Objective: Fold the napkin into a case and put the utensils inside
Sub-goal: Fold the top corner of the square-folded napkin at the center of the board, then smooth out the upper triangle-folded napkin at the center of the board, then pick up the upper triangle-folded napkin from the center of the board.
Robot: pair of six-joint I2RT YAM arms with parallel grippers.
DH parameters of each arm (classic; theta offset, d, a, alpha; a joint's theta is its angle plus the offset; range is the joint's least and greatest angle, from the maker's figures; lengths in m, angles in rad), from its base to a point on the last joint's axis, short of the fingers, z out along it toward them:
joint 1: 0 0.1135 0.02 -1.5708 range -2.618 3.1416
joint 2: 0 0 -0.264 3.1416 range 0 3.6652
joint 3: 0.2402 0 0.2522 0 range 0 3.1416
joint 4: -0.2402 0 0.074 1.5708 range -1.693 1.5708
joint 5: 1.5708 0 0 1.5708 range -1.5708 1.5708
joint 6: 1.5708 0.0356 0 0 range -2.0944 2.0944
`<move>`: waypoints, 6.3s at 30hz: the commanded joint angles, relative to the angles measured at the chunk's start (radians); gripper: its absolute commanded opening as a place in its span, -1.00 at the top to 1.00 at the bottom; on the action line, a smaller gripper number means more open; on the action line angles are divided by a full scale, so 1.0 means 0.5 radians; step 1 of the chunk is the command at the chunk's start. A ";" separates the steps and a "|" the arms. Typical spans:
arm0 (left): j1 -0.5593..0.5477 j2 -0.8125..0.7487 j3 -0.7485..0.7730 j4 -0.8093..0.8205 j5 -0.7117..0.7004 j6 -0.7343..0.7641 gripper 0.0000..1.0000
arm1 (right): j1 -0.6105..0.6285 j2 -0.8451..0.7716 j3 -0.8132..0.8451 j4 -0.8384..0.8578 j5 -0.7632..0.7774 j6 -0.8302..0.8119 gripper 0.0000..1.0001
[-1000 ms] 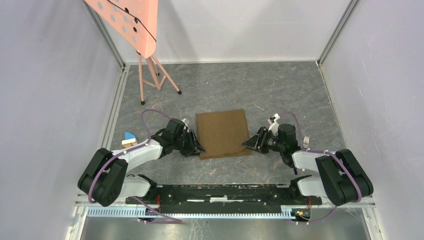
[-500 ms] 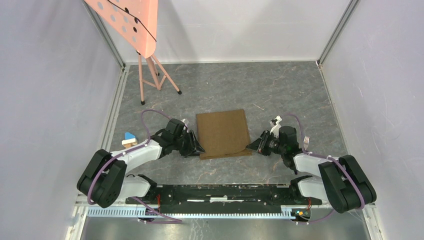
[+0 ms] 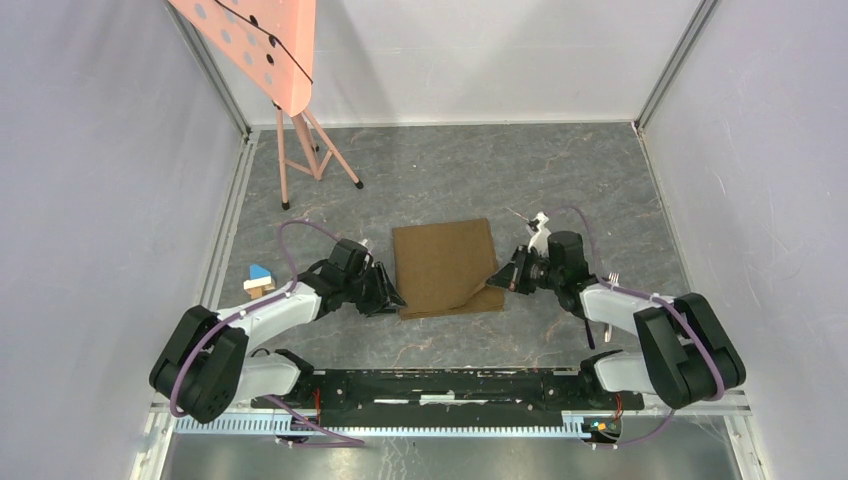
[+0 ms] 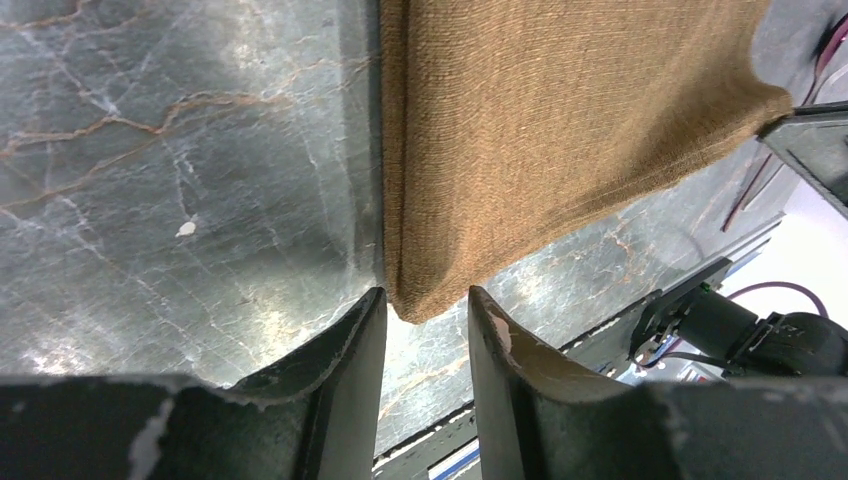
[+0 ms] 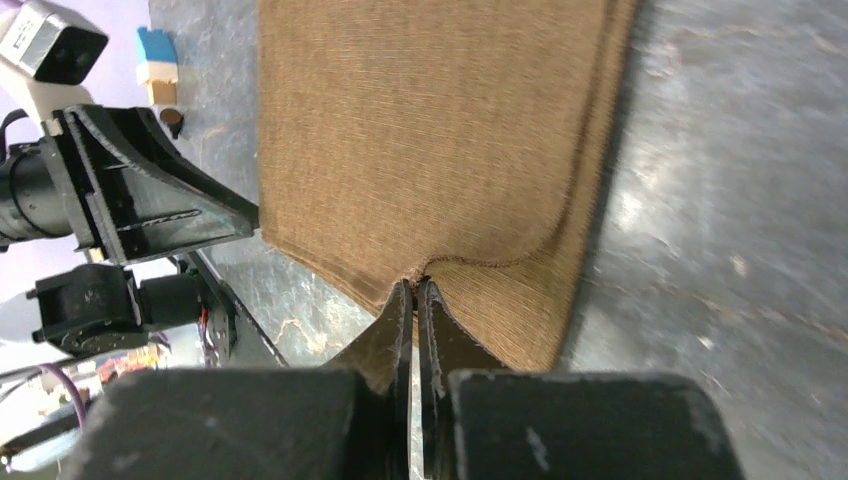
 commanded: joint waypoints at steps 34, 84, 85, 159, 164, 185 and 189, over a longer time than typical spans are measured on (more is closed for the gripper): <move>-0.070 0.062 -0.139 0.014 -0.149 -0.022 0.46 | 0.569 1.566 1.516 0.667 0.067 0.482 1.00; -0.072 -0.315 0.023 -0.211 -0.133 -0.009 0.24 | 0.572 1.888 1.883 0.612 0.035 0.447 0.62; -0.072 -0.305 0.052 -0.224 -0.141 0.000 0.20 | 0.572 1.871 1.887 0.612 0.020 0.453 0.57; 0.005 0.347 0.018 0.403 0.035 -0.017 0.42 | 0.160 1.384 1.242 0.297 -0.625 -0.364 -0.28; 0.002 0.314 -0.039 0.451 0.075 -0.043 0.46 | 0.051 1.451 1.467 -0.109 -0.476 -0.649 -0.35; 0.182 -0.404 0.314 -0.219 -0.066 0.056 -0.36 | 0.632 0.346 0.704 -0.857 0.513 -1.024 -0.01; 0.196 -0.450 0.255 -0.172 -0.031 0.012 -0.38 | 0.627 0.329 0.595 -0.986 0.930 -1.076 0.13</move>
